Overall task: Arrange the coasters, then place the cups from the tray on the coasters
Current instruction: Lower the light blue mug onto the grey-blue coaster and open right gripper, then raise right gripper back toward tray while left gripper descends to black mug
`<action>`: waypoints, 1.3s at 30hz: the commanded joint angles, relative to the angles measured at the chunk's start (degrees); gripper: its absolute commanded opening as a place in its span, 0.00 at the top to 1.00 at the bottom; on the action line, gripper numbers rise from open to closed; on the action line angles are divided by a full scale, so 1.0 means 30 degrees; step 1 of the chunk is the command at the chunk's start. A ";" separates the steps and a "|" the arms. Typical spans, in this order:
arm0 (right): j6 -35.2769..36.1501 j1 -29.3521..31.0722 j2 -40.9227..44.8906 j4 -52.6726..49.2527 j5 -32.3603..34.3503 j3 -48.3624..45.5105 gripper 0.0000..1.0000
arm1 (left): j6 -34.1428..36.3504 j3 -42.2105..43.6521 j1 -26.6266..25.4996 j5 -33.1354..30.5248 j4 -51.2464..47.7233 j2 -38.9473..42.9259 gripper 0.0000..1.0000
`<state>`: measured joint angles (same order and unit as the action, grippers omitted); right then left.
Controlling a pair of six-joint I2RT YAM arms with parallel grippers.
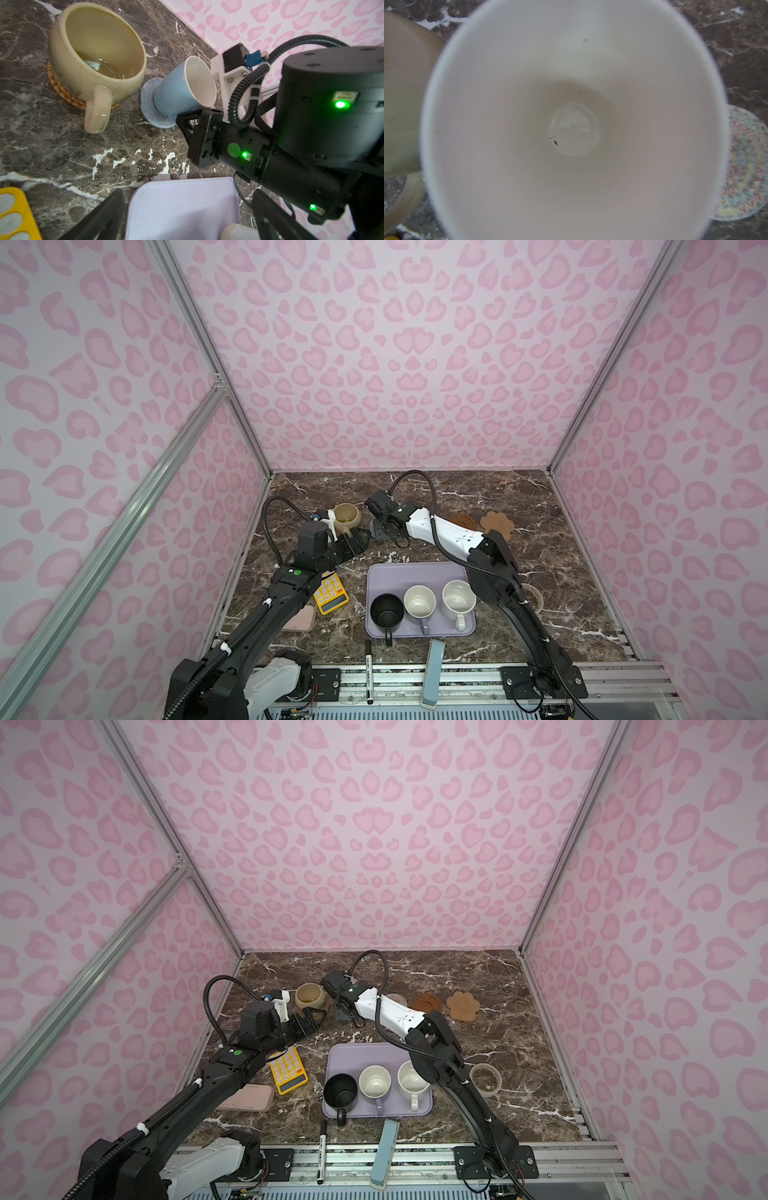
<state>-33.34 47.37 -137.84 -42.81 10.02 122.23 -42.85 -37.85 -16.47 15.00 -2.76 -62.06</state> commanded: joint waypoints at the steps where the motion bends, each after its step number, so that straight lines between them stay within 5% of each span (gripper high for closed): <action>1: -0.0197 0.0014 -0.0277 -0.0371 0.0387 0.0186 0.89 | 0.0071 0.0159 0.0027 0.0101 0.0541 0.0170 0.03; 8: -0.0169 -0.0001 -0.0386 -0.0773 -0.0551 0.0620 0.59 | 0.0396 0.0138 0.0034 -0.0459 -0.0088 0.0794 0.03; 22: -0.0321 0.0365 0.0877 -0.0977 -0.0231 -0.0098 0.62 | 0.1454 -0.0900 0.0026 -0.0295 -0.2925 0.1013 0.03; 26: -0.0006 0.0421 0.3204 0.0326 -0.0398 -0.2571 0.57 | 0.1697 -0.0919 0.0022 -0.0131 -0.3536 0.1460 0.03; 34: 0.0349 0.0318 0.7800 0.1870 -0.1190 -0.6964 0.26 | 0.2334 -0.1005 -0.0140 0.2463 -0.4614 0.1556 0.03; 36: 0.0699 0.0475 0.8997 0.2336 -0.1483 -0.8045 0.05 | 0.2356 -0.1074 -0.0696 0.2337 -0.5141 0.1790 0.03; 39: 0.0908 0.0557 1.1029 0.2980 -0.1503 -1.0058 0.01 | 0.2991 -0.1588 -0.2065 0.1046 -0.6911 0.2315 0.03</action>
<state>-31.66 48.77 -108.95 -37.60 6.33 95.29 -35.88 -40.91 -20.38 18.59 -18.79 -56.31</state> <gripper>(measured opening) 1.000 0.971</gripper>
